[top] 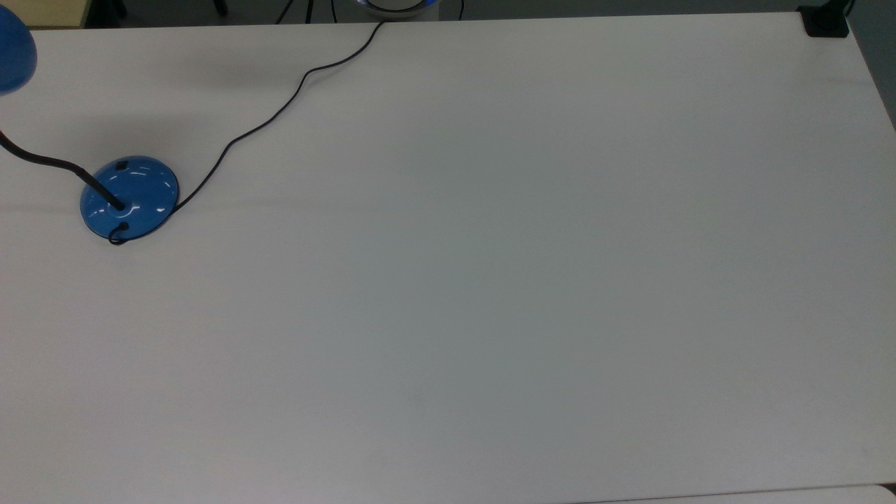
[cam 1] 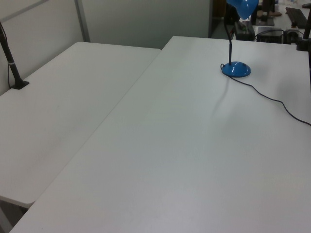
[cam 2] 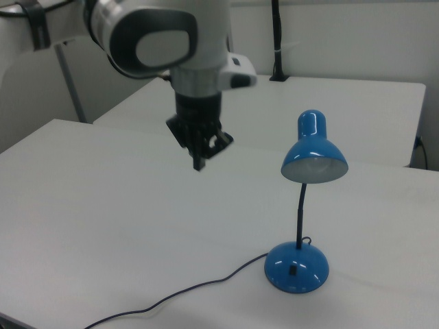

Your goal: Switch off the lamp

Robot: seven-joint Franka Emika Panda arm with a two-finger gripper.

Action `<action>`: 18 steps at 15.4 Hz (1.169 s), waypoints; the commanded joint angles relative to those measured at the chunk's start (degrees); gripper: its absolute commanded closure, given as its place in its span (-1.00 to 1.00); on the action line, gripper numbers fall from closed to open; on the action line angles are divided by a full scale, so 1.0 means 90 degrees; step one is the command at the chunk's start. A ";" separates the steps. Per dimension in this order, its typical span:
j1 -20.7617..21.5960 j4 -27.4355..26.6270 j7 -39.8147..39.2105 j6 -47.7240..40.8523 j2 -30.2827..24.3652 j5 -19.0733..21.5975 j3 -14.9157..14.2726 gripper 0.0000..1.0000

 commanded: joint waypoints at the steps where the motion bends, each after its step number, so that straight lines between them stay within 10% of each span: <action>1: 0.0706 0.0292 0.1204 -0.0107 -0.0040 -0.0060 0.0117 0.66; 3: 0.1184 0.0292 0.1634 0.0067 -0.0010 -0.0410 0.0195 0.06; 4: 0.1399 0.0273 0.1840 0.0185 -0.0001 -0.0634 0.0243 -0.74; 5: 0.1576 0.0263 0.2016 0.0273 0.0038 -0.0801 0.0292 -1.00; 18: 0.1616 0.0195 0.2096 0.1143 0.0273 -0.1281 0.0859 -1.00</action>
